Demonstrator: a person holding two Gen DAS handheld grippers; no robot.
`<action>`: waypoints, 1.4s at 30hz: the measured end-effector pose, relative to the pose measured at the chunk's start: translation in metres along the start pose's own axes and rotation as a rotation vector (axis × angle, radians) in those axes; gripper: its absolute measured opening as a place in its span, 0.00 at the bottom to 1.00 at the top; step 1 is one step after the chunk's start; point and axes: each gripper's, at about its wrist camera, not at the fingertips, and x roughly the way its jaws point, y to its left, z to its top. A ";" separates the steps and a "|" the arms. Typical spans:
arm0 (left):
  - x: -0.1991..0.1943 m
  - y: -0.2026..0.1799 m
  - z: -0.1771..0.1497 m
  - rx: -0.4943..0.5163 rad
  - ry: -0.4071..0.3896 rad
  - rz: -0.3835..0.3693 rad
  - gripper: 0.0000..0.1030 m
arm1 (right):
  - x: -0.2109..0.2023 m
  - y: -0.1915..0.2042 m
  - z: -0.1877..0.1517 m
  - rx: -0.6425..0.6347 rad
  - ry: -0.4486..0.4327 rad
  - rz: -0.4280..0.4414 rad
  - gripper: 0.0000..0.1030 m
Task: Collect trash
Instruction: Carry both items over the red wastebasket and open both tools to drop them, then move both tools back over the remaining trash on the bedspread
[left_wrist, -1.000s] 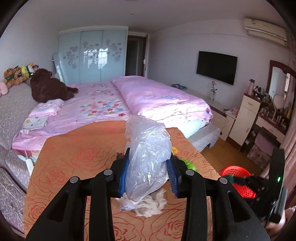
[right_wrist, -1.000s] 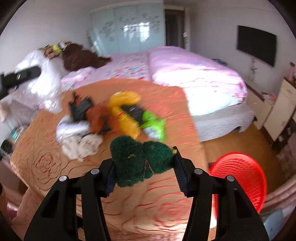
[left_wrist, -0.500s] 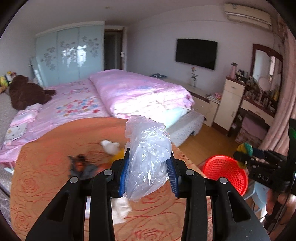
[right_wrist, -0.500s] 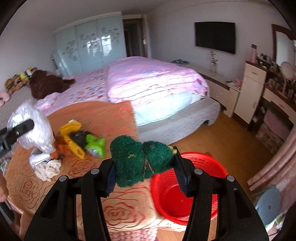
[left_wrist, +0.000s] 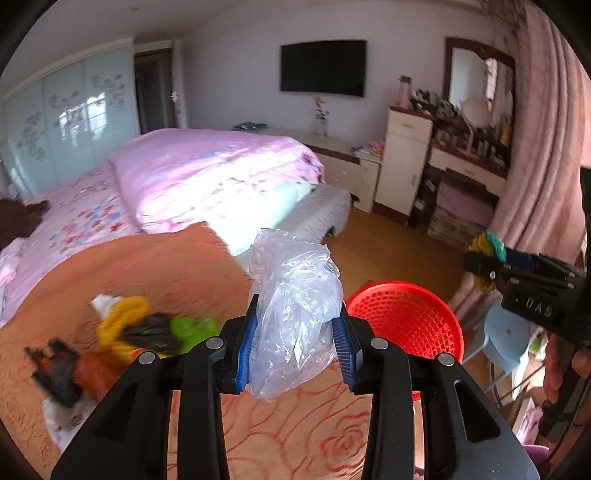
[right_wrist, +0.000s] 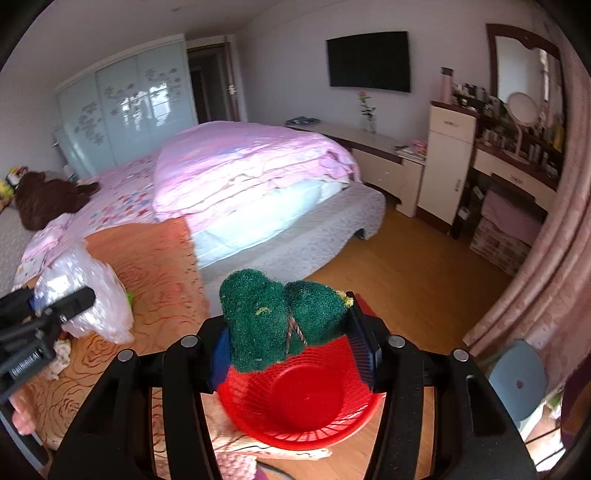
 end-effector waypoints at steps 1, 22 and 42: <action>0.007 -0.007 0.002 0.015 0.007 -0.011 0.34 | 0.002 -0.005 -0.001 0.013 0.003 -0.006 0.51; 0.092 -0.064 -0.020 0.160 0.184 -0.139 0.65 | 0.061 -0.037 -0.027 0.128 0.162 -0.008 0.62; 0.039 -0.028 -0.023 0.080 0.078 -0.031 0.76 | 0.028 -0.022 -0.025 0.101 0.046 -0.040 0.84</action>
